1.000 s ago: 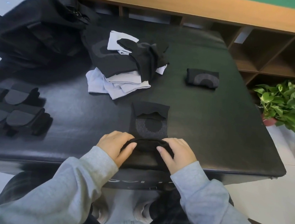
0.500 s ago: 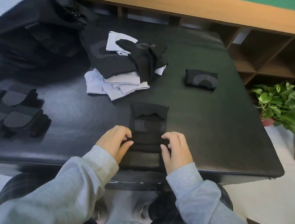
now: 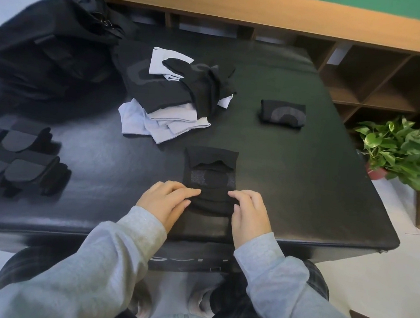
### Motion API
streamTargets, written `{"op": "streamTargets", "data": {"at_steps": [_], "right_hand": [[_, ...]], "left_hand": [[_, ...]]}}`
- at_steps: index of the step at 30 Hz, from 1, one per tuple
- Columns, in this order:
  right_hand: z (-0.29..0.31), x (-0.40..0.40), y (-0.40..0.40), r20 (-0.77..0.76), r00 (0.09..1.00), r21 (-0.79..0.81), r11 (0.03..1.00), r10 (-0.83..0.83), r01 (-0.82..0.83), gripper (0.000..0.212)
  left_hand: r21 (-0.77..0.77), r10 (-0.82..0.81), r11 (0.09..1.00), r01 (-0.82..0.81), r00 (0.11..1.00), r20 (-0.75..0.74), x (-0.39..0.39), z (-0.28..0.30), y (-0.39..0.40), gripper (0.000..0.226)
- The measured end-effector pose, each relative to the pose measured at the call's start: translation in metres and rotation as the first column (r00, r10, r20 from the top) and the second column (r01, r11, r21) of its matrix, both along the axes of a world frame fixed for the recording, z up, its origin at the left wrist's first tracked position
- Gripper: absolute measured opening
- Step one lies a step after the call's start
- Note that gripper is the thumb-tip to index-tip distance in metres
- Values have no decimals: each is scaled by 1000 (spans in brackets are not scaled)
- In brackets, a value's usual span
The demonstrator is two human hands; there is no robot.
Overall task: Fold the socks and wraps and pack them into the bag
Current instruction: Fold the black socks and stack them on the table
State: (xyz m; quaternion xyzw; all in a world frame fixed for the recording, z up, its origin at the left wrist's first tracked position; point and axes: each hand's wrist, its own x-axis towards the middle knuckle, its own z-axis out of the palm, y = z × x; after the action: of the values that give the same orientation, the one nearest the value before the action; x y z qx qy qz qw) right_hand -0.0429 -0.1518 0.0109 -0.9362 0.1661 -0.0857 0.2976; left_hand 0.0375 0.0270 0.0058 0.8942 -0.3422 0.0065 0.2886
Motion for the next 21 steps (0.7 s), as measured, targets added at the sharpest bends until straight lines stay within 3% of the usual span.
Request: {"op": "streamTargets", "data": {"at_steps": [2, 4, 7, 11, 15, 21], "right_hand": [[1, -3, 2, 51, 999, 6, 1000, 16, -17, 29], [0, -6, 2, 48, 997, -11, 998, 57, -56, 37], [4, -5, 2, -47, 993, -63, 992, 110, -112, 45], [5, 2, 3, -80, 991, -88, 990, 107, -114, 50], [12, 7, -2, -149, 983, -33, 993, 108, -114, 48], [13, 2, -15, -121, 976, -9, 983, 181, -184, 29]], "left_hand": [[25, 11, 1000, -11, 1000, 14, 1, 1, -1, 37], [64, 0, 998, -1, 1000, 24, 2, 2, 0, 37], [156, -49, 987, 37, 996, 70, 5, 0, -1, 38], [186, 7, 982, -20, 998, 70, 6, 1, -5, 37], [264, 93, 961, -81, 995, -34, 4, 8, -12, 49], [111, 34, 993, -25, 996, -78, -2, 6, 2, 38]]}}
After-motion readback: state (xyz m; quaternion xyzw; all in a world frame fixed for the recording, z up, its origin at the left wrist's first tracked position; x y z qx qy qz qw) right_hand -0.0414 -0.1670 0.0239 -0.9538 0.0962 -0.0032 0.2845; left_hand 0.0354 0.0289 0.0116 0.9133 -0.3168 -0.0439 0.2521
